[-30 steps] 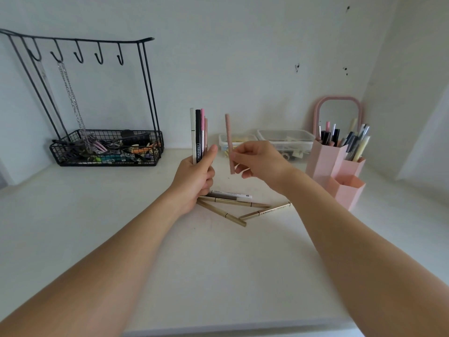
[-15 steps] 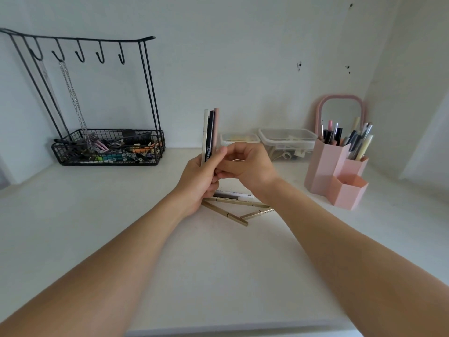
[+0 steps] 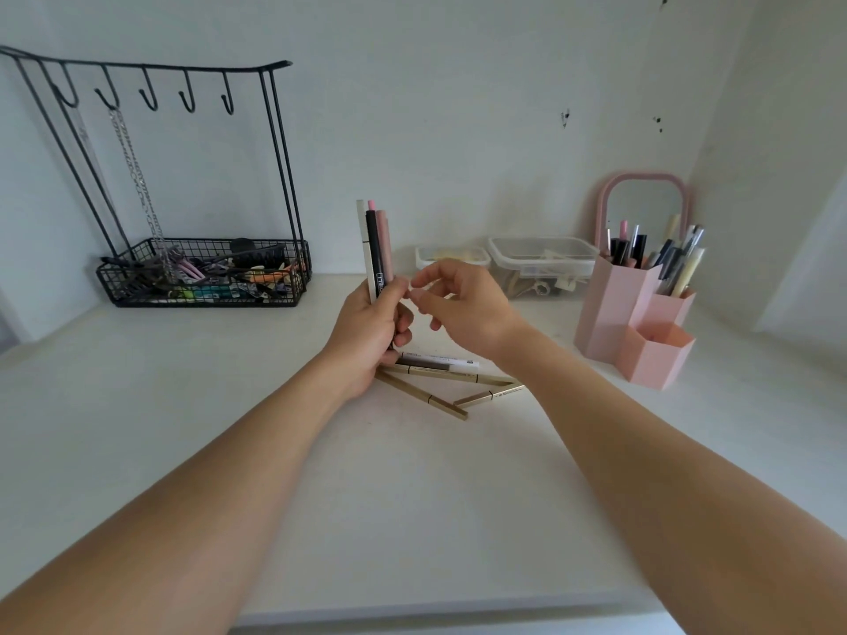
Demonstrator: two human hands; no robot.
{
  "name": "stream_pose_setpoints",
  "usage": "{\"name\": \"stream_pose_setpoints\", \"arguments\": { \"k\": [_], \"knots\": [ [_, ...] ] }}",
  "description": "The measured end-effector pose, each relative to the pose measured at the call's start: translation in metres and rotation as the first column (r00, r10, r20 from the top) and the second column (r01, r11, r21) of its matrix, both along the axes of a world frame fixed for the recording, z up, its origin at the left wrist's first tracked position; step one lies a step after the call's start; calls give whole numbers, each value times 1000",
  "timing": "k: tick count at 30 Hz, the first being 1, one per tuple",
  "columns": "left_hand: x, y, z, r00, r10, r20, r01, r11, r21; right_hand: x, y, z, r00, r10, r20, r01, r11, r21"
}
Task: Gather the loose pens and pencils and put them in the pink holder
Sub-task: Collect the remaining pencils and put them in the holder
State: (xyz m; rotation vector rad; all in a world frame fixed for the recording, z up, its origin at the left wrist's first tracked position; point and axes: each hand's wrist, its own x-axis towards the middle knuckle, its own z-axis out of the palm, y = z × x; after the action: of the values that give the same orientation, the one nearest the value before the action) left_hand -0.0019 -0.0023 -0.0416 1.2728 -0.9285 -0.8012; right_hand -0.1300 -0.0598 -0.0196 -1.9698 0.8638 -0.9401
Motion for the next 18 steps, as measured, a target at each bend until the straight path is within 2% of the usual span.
{"name": "stream_pose_setpoints", "arguments": {
  "k": [3, 5, 7, 11, 18],
  "knots": [
    [7, -2, 2, 996, 62, -57, -62, 998, -11, -14, -10, 5, 966, -41, -257, 19, 996, -87],
    [12, -2, 2, 993, 80, -82, -83, 996, -37, -26, -15, 6, 873, 3, -487, -84, 986, -144],
    [14, -2, 1, 992, 94, -78, -98, 994, -43, -32, -16, 6, 795, 64, -603, -166, 980, -114],
    [15, -2, 0, 996, 70, -61, -72, 997, -25, -35, -17, 8, 733, 28, -680, -179, 972, -152],
    [13, -2, -1, 997, 58, -40, -59, 998, -7, -32, -19, 4, 718, -21, -695, -146, 973, -180]
  ]
}}
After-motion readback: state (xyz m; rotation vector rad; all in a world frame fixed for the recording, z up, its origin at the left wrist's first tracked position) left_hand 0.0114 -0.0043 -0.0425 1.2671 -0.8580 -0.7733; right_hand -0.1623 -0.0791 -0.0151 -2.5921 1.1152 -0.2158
